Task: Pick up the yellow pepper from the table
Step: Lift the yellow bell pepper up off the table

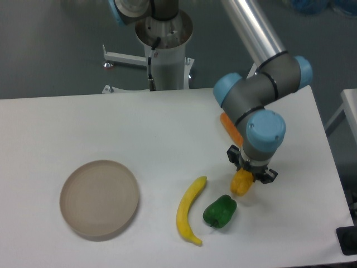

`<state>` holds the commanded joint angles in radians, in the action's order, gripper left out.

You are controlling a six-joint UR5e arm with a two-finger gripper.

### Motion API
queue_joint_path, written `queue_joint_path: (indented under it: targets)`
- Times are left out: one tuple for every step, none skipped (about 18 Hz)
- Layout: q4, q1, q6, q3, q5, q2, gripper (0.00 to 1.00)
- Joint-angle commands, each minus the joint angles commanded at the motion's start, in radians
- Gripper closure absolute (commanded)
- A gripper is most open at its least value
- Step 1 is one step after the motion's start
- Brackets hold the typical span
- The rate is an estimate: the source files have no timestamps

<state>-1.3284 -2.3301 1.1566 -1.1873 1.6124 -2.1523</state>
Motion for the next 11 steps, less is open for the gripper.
queue_joint_path:
  targets:
    - [0.0, 0.0, 0.0, 0.0, -0.012, 0.012, 0.63]
    - [-0.002, 0.0, 0.002, 0.0, -0.014, 0.023, 0.63]
    - [-0.003, 0.0, 0.002, 0.0, -0.014, 0.032, 0.63]
    - [-0.003, 0.0, 0.002, 0.0, -0.016, 0.037, 0.63]
    - [-0.003, 0.0, 0.003, 0.0, -0.016, 0.04, 0.63]
    - [-0.003, 0.0, 0.006, 0.0, -0.017, 0.045, 0.63]
    - [-0.003, 0.0, 0.009, 0.0, -0.017, 0.046, 0.63]
    - [-0.003, 0.0, 0.012, 0.0, -0.017, 0.046, 0.63]
    - [-0.002, 0.002, 0.012, 0.0, -0.017, 0.046, 0.63]
    - [0.0, 0.002, 0.012, 0.0, -0.017, 0.046, 0.63]
    - [0.002, 0.002, 0.014, 0.0, -0.017, 0.045, 0.63]
